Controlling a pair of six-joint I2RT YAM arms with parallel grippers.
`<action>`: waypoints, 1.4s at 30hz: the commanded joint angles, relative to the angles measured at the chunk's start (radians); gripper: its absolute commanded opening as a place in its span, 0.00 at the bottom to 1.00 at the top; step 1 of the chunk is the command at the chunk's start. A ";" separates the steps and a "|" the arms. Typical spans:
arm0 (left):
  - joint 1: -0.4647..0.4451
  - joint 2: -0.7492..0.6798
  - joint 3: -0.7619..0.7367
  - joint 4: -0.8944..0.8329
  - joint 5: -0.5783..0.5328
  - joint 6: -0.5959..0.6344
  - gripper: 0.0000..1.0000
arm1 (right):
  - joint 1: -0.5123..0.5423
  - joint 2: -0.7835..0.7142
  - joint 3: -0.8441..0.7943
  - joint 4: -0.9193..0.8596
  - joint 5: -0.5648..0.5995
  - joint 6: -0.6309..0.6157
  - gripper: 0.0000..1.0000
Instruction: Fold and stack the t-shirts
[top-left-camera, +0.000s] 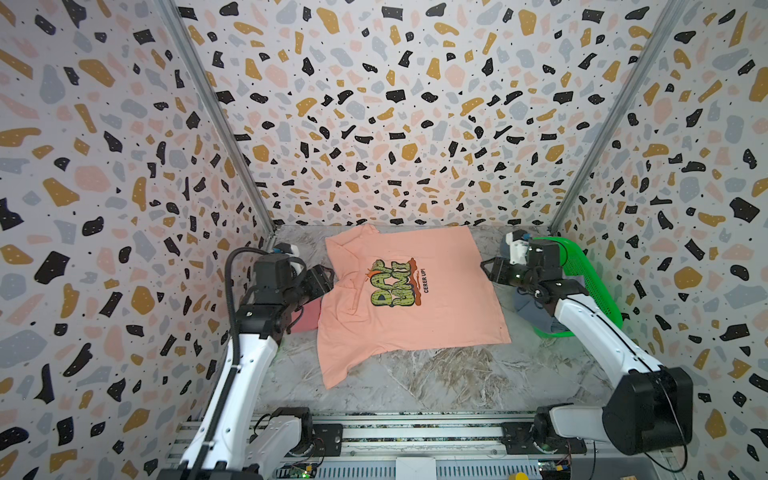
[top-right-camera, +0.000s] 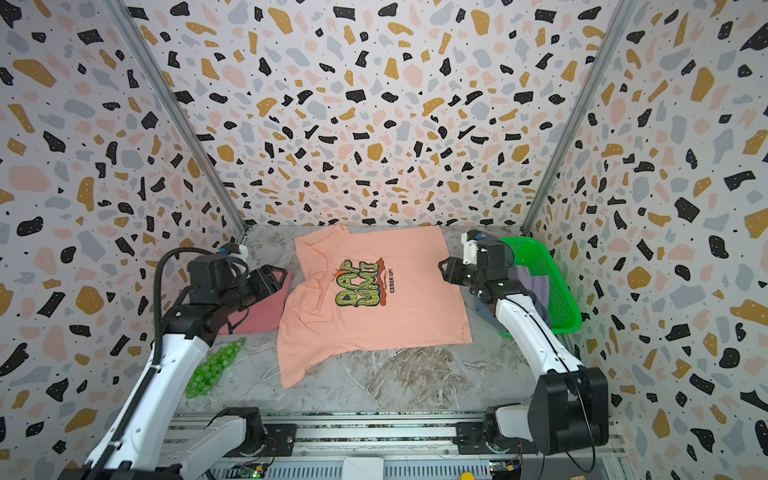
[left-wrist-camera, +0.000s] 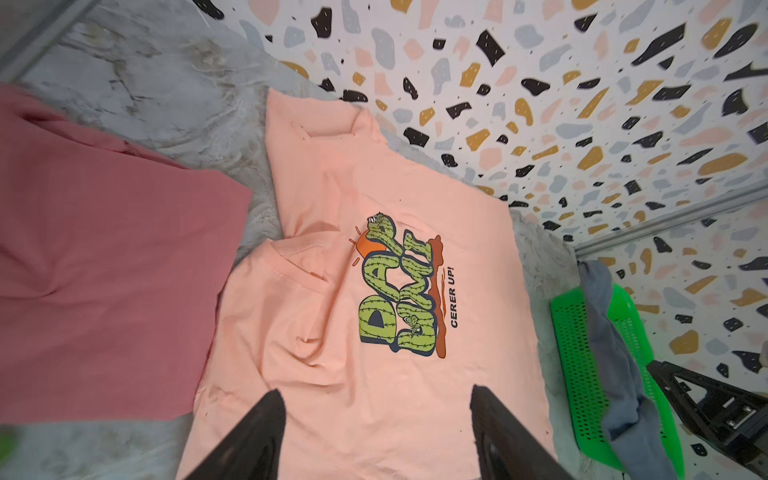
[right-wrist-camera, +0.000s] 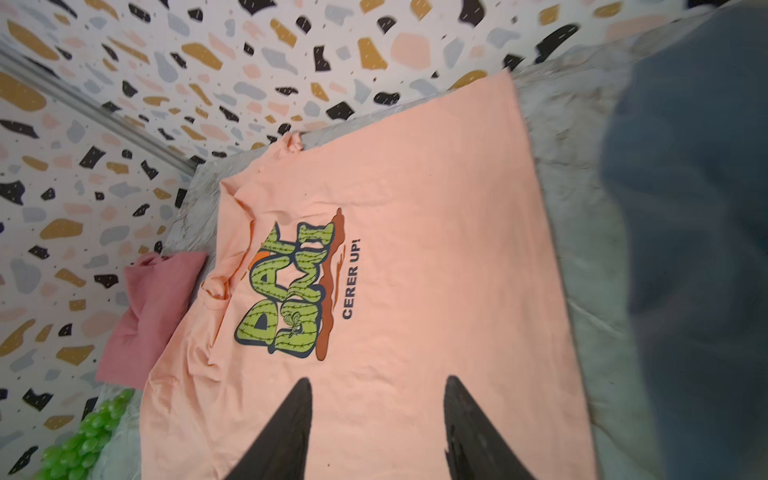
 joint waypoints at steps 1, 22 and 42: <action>-0.067 0.169 0.055 0.141 -0.077 0.073 0.73 | 0.057 0.093 0.050 0.120 -0.006 0.003 0.52; -0.133 1.096 0.691 -0.037 -0.286 0.393 0.61 | 0.078 0.678 0.313 0.145 0.029 -0.038 0.51; -0.020 1.017 0.651 -0.007 -0.349 0.311 0.00 | -0.016 0.723 0.251 0.038 0.132 0.070 0.42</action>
